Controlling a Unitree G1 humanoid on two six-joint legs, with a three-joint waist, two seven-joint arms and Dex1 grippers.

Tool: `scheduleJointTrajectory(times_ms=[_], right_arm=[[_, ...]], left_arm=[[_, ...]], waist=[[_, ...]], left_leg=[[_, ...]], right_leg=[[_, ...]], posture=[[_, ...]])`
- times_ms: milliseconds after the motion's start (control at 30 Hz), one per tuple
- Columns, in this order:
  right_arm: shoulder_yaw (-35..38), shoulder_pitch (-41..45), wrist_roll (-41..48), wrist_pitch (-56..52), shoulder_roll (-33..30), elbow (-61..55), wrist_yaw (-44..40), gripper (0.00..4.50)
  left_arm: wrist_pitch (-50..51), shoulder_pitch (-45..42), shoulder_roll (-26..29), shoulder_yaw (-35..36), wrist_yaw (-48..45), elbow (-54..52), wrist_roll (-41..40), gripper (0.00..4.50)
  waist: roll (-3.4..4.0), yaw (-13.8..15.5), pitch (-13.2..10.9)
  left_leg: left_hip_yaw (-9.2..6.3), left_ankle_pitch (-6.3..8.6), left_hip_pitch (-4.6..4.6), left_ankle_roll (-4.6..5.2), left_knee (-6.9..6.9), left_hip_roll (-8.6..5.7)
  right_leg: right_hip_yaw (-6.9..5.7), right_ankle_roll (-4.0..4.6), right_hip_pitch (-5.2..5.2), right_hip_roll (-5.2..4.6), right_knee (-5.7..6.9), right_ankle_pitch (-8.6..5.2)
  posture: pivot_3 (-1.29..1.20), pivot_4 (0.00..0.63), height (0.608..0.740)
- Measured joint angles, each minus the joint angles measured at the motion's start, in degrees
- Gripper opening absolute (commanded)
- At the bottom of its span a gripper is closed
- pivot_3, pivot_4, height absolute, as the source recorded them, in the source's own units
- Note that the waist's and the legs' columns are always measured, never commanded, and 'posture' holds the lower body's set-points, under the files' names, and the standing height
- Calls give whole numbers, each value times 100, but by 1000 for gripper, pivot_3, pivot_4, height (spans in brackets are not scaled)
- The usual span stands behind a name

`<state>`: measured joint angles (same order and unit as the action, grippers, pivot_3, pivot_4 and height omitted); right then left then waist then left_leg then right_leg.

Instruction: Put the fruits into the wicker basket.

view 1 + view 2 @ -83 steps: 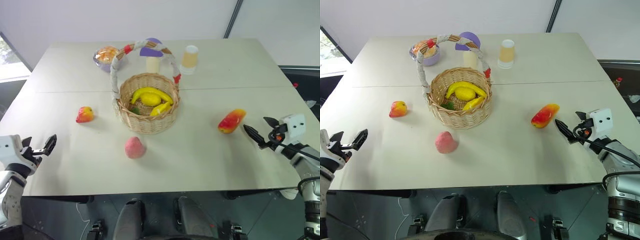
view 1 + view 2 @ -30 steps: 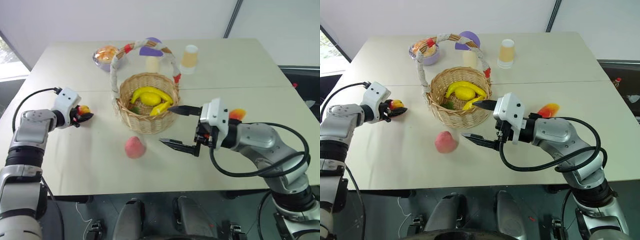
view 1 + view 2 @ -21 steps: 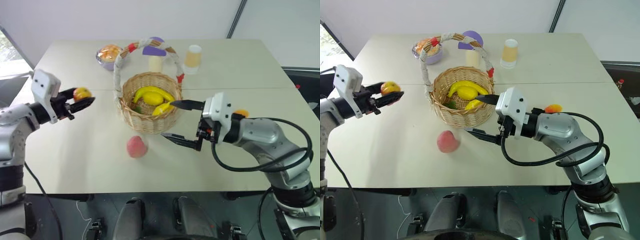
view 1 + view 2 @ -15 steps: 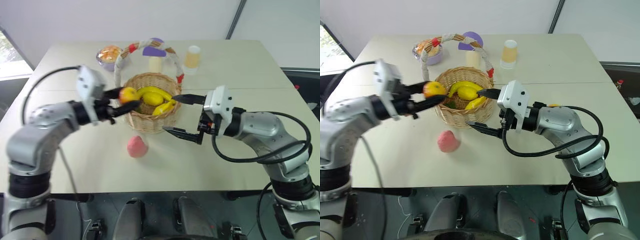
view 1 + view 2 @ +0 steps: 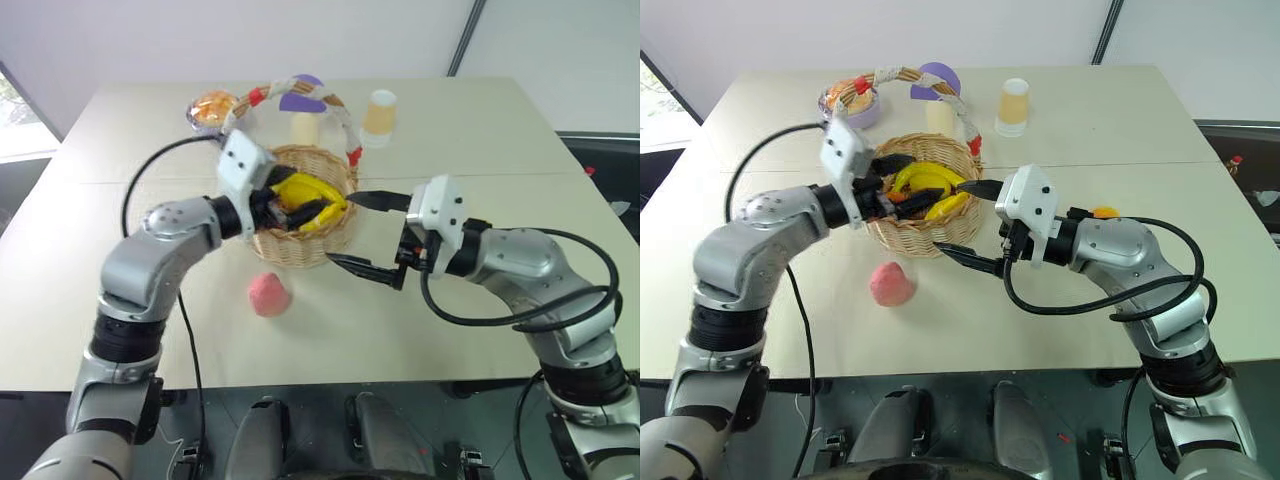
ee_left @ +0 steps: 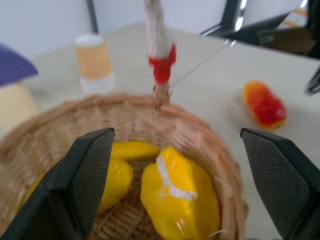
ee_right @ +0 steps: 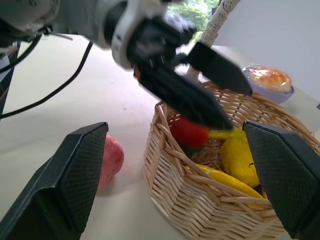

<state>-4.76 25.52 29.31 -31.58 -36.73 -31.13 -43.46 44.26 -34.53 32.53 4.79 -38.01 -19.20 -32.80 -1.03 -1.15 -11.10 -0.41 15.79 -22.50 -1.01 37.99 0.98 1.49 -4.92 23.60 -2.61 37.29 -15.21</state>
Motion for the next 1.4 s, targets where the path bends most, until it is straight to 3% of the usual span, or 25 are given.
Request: scheduleJointTrajectory(times_ms=[167, 367, 567, 833, 933, 1033, 1067, 1233, 1333, 1400], right_arm=[[119, -91, 0, -12, -67, -18, 24, 4500], [69, -41, -50, 98, -41, 72, -135, 4500], [-52, 31, -135, 213, 17, 245, -270, 4500], [-115, 65, -214, 232, 96, 297, -321, 4500], [-116, 53, -220, 231, 91, 291, -323, 4500], [-115, -1, -221, 216, 77, 253, -321, 4500], [-115, -19, -220, 208, 66, 235, -321, 4500], [-111, -210, -216, 179, -99, 137, -427, 4500], [-117, -228, -218, 178, -110, 112, -457, 4500], [-137, -209, -223, 188, -106, 115, -485, 4500]], left_arm=[[322, 1201, 1428, 924, -1100, -166, -640, 4439], [597, 2281, 2036, 1116, -1536, -799, -930, 4439], [242, 2512, 2021, -28, -1121, -1148, -94, 4439], [141, 2072, 1583, -1265, -686, -988, 721, 4439], [125, 2063, 1522, -1403, -683, -842, 862, 3635], [67, 2036, 1473, -1397, -718, -753, 877, 2444], [38, 2036, 1474, -1386, -761, -748, 871, 2344], [56, 1918, 1531, -426, -1127, -741, 212, 2344], [365, 1057, 1324, 425, -1015, -752, -658, 2344], [437, 387, 1078, 539, -683, -665, -754, 2344]], waist=[[2, -7, -1], [-2, 68, -2], [-2, 35, -2], [-1, 29, -3], [-1, 32, -3], [-1, 39, -3], [-2, 39, -3], [-2, 32, -3], [-5, 58, -5], [-7, 62, -3]], left_leg=[[3, 0, 3, 0, -5, 7], [-2, 0, 2, 0, -1, 3], [0, 0, 3, 0, -3, 4], [1, 1, 3, 1, -3, 0], [0, 1, 3, 1, -3, 1], [0, 0, 3, 1, -3, 1], [0, 1, 3, 1, -3, 1], [-1, 0, 1, 1, -3, 11], [-7, 0, 2, 0, 4, 4], [-9, 0, 2, 0, 6, -8]], right_leg=[[0, 4, 2, 5, 0, -2], [-4, 21, -15, -21, -15, -12], [-4, 9, -12, -14, -13, -5], [-3, 3, -10, -6, -10, -2], [-4, 3, -9, -5, -10, -2], [-4, 3, -10, -7, -10, -2], [-4, 3, -10, -7, -11, -2], [-6, 3, -7, -6, -10, -2], [-12, 1, -16, -8, -9, -1], [-12, -2, -20, -9, -10, 0]], posture=[[0, 150, 740], [0, 150, 740], [0, 150, 740], [0, 150, 740], [0, 150, 740], [0, 150, 740], [0, 150, 740], [0, 150, 740], [0, 150, 740], [0, 150, 740]])
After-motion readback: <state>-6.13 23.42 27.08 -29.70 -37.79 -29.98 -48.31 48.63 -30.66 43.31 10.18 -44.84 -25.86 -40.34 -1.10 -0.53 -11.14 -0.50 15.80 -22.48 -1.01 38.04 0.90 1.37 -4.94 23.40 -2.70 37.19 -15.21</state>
